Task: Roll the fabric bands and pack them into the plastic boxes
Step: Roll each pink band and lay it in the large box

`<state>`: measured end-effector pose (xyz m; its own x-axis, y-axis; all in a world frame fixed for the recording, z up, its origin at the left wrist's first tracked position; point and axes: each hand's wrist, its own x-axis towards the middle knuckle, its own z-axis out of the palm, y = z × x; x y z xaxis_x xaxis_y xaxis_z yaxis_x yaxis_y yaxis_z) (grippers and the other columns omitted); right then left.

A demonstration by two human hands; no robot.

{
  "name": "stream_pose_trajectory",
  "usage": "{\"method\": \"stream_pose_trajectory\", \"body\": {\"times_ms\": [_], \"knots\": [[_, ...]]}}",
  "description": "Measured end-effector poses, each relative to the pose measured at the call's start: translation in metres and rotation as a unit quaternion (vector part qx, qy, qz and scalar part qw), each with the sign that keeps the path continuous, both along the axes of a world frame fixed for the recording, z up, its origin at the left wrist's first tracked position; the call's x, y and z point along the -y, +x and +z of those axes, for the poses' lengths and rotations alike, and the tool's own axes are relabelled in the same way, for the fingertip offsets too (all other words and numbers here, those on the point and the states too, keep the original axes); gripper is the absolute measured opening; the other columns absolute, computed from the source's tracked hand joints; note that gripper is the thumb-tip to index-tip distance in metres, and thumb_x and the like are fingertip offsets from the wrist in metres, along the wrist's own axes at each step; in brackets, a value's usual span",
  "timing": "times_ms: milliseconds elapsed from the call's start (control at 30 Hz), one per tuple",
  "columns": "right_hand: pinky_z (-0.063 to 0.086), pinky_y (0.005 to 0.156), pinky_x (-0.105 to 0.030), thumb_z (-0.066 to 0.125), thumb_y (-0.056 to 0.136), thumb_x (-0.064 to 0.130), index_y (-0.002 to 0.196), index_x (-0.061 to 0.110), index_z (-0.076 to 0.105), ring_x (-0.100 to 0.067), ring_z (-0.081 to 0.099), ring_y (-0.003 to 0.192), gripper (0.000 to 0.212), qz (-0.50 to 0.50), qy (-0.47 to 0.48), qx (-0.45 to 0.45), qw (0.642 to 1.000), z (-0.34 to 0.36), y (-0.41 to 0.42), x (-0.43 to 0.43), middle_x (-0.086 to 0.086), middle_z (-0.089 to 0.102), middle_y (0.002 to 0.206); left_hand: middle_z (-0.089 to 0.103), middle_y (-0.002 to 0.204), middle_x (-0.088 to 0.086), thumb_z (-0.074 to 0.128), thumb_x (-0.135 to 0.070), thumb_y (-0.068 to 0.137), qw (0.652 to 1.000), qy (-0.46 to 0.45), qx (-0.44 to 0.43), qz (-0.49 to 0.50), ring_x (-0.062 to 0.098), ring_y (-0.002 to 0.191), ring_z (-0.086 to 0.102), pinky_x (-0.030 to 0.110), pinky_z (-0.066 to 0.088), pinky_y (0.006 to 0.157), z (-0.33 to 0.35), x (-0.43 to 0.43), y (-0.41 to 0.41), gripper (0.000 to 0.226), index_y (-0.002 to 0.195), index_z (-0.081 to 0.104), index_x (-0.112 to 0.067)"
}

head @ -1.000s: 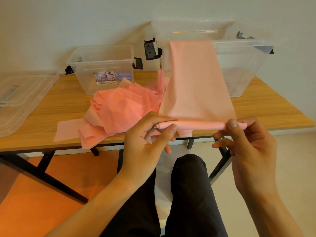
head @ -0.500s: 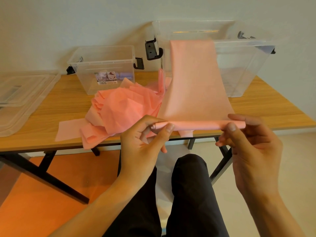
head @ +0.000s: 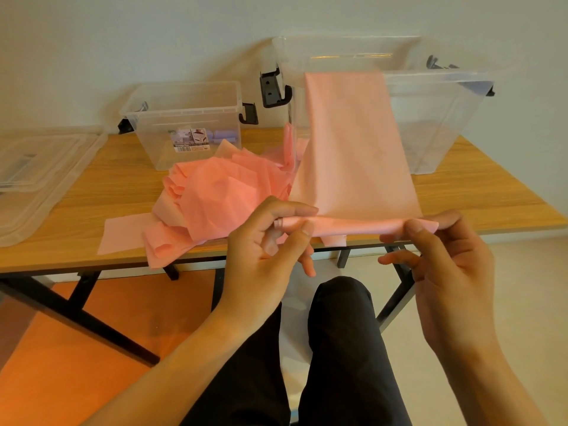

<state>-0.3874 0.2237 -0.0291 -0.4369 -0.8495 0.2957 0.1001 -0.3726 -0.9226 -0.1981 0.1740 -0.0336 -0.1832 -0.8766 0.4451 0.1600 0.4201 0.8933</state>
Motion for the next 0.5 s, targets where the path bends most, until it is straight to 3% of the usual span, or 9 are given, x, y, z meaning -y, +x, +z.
{"method": "stream_pose_trajectory", "body": {"times_ms": [100,233,367,500], "knots": [[0.057,0.059,-0.029,0.057,0.098,0.003,0.082,0.014,0.055,-0.026,0.070,0.074,0.019,-0.017,0.001,0.008,1.000,-0.0007,-0.0022,0.0019,-0.011,0.067,0.080,0.061,0.088,-0.002,0.066,-0.009,0.090,1.000,-0.003,0.000,0.006,0.017,0.056,0.063,0.027,0.054,0.071,0.0002,0.0003,-0.0002,0.017,0.104,0.067,0.001],[0.057,0.059,-0.028,0.053,0.098,-0.007,0.096,0.015,0.058,-0.025,0.067,0.066,0.023,-0.013,-0.009,-0.003,1.000,-0.0001,-0.0048,0.0024,-0.004,0.068,0.080,0.062,0.089,-0.002,0.072,-0.010,0.086,1.000,-0.006,-0.007,-0.002,0.018,0.057,0.062,0.033,0.058,0.069,0.0008,0.0005,-0.0002,0.021,0.104,0.068,-0.001],[0.058,0.062,-0.030,0.060,0.094,0.011,0.100,0.012,0.067,-0.021,0.066,0.066,0.009,-0.008,-0.016,-0.032,0.999,0.0001,-0.0017,0.0006,-0.001,0.068,0.080,0.063,0.083,-0.008,0.067,-0.010,0.088,1.000,-0.010,-0.004,0.011,0.017,0.056,0.061,0.026,0.054,0.064,0.0020,0.0010,-0.0006,0.010,0.094,0.068,-0.002],[0.060,0.066,-0.030,0.064,0.088,0.021,0.107,0.009,0.069,-0.018,0.068,0.069,0.024,0.002,0.000,-0.034,0.999,-0.0006,-0.0001,-0.0017,-0.002,0.070,0.083,0.062,0.075,-0.012,0.066,-0.017,0.089,1.000,-0.002,0.008,0.022,0.014,0.055,0.058,0.023,0.051,0.061,0.0016,0.0014,-0.0006,0.009,0.085,0.065,-0.008]]}}
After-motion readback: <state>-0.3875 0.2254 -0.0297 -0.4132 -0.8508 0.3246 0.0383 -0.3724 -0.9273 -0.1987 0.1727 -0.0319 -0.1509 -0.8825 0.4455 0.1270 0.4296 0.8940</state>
